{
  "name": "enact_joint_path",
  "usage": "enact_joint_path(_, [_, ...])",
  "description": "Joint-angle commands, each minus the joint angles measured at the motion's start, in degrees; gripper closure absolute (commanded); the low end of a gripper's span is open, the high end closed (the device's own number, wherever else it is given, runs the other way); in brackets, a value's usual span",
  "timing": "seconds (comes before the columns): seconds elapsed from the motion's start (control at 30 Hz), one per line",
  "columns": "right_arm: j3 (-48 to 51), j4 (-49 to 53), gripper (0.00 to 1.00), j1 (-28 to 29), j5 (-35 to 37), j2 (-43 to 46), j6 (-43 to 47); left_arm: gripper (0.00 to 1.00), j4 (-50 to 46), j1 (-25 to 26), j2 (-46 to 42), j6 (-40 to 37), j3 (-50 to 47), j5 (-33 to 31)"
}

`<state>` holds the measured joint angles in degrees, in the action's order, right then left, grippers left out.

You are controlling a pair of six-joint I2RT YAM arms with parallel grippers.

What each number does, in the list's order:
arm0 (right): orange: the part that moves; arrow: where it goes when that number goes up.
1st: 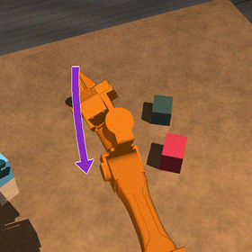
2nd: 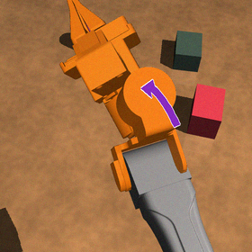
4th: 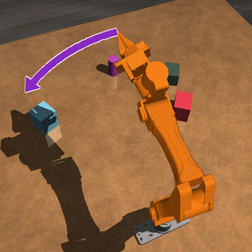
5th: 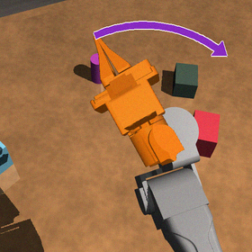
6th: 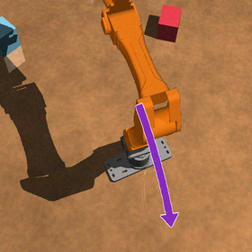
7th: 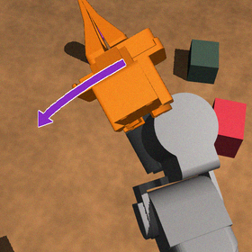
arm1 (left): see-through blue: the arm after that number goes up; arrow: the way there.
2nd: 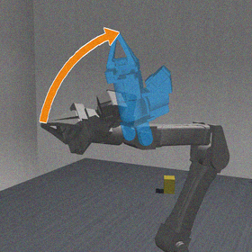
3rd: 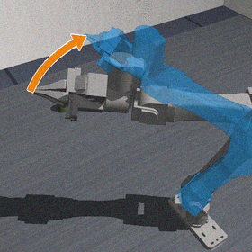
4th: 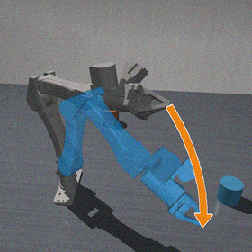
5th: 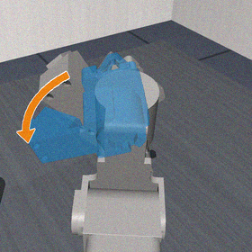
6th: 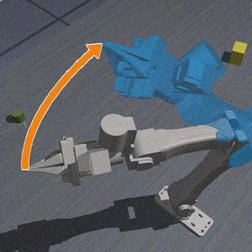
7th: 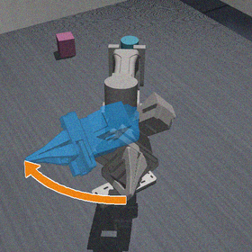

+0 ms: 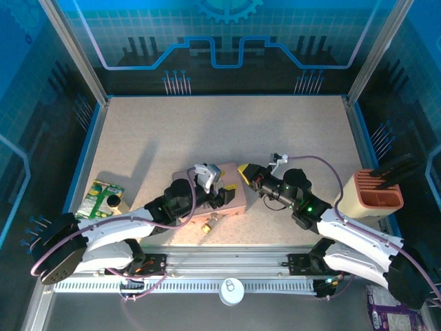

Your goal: Unlock the padlock with the key

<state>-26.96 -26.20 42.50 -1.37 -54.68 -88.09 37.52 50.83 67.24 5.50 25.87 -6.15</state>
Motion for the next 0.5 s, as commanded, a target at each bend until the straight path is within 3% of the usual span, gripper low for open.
enact_joint_path(0.0, [-0.88,-3.91,1.00,1.54,3.45,-0.68,-1.15,0.38,5.95,0.32,1.93,-4.65,0.63,-0.38])
enact_joint_path(0.2, [-0.21,-5.35,1.00,2.81,3.96,-1.30,-1.60,0.56,7.73,0.32,4.59,-6.42,1.20,-1.33])
enact_joint_path(0.47, [-0.11,-5.30,1.00,4.31,4.99,-1.84,-1.38,0.58,11.72,0.32,5.19,-6.82,0.09,-1.22])
